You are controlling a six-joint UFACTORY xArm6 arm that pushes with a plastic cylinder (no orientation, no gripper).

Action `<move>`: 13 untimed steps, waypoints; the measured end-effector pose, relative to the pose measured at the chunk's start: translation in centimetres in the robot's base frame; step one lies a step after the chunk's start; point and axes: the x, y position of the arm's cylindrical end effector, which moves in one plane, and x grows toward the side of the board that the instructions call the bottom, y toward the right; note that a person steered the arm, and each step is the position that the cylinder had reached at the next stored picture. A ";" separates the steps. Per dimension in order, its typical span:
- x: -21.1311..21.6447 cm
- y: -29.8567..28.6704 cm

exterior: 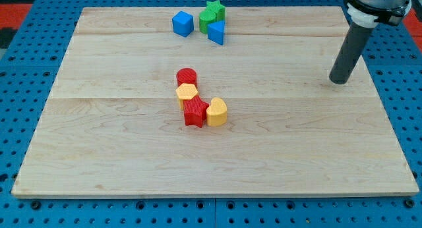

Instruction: Push the yellow heart into the red star

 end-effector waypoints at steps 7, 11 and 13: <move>-2.8 1.7; -0.3 1.7; 6.5 -8.8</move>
